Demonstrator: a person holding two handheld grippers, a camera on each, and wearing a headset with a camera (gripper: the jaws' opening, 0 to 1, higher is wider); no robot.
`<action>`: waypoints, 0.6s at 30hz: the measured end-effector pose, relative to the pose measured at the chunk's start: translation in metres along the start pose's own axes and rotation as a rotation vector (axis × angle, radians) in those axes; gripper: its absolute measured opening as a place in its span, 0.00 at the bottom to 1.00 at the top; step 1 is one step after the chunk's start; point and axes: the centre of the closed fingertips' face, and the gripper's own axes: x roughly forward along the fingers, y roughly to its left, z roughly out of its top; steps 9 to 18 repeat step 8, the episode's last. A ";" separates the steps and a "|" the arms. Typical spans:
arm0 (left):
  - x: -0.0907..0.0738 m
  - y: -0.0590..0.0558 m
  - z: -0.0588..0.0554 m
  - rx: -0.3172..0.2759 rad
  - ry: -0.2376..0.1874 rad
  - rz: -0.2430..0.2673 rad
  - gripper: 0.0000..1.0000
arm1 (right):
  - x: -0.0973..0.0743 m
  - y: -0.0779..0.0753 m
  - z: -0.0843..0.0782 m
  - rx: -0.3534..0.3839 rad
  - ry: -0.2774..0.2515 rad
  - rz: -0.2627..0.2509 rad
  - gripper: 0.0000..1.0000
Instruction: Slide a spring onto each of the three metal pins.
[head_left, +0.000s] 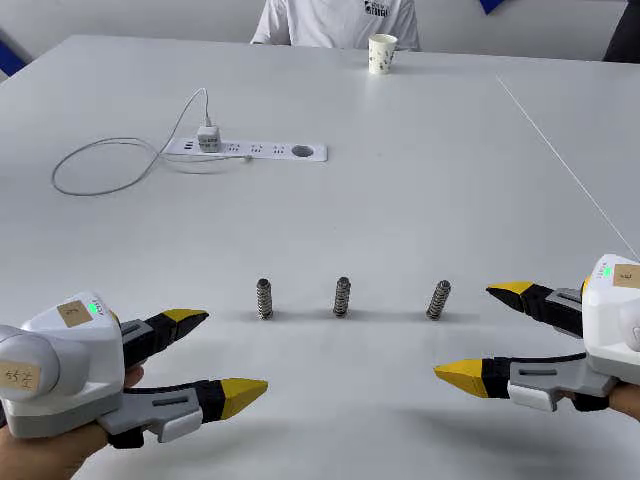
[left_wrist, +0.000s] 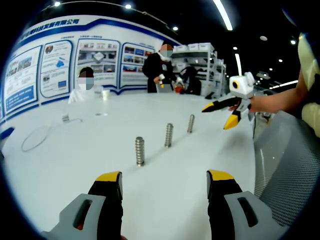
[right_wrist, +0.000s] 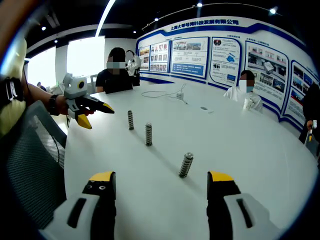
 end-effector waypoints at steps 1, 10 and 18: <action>0.000 0.000 0.000 0.000 0.000 0.000 0.70 | 0.000 0.000 0.000 0.001 0.000 0.001 0.76; 0.001 0.000 -0.001 -0.001 0.001 0.000 0.70 | 0.000 0.001 -0.001 0.005 0.003 -0.001 0.76; 0.001 0.000 -0.001 -0.001 0.001 0.000 0.70 | 0.000 0.001 -0.001 0.005 0.003 -0.001 0.76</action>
